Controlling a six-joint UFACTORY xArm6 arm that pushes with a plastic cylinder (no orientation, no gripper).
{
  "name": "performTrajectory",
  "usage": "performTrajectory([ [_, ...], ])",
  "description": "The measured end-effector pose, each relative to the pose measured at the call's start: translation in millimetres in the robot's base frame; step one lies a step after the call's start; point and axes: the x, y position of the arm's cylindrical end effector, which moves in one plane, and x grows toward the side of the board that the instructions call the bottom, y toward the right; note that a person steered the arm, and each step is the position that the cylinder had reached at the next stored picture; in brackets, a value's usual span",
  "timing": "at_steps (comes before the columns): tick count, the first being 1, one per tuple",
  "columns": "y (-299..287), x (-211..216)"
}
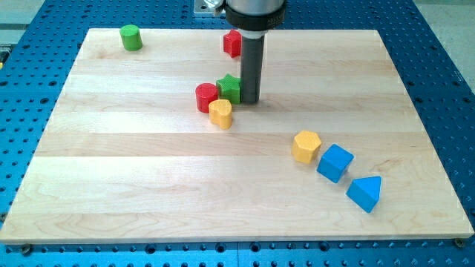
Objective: Slightly push the heart into the red circle
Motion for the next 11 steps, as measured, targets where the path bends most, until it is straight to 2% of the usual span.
performTrajectory([
  [1, -1, 47],
  [2, -6, 52],
  [3, -53, 60],
  [5, -108, 49],
  [7, -108, 22],
  [11, -92, 20],
])
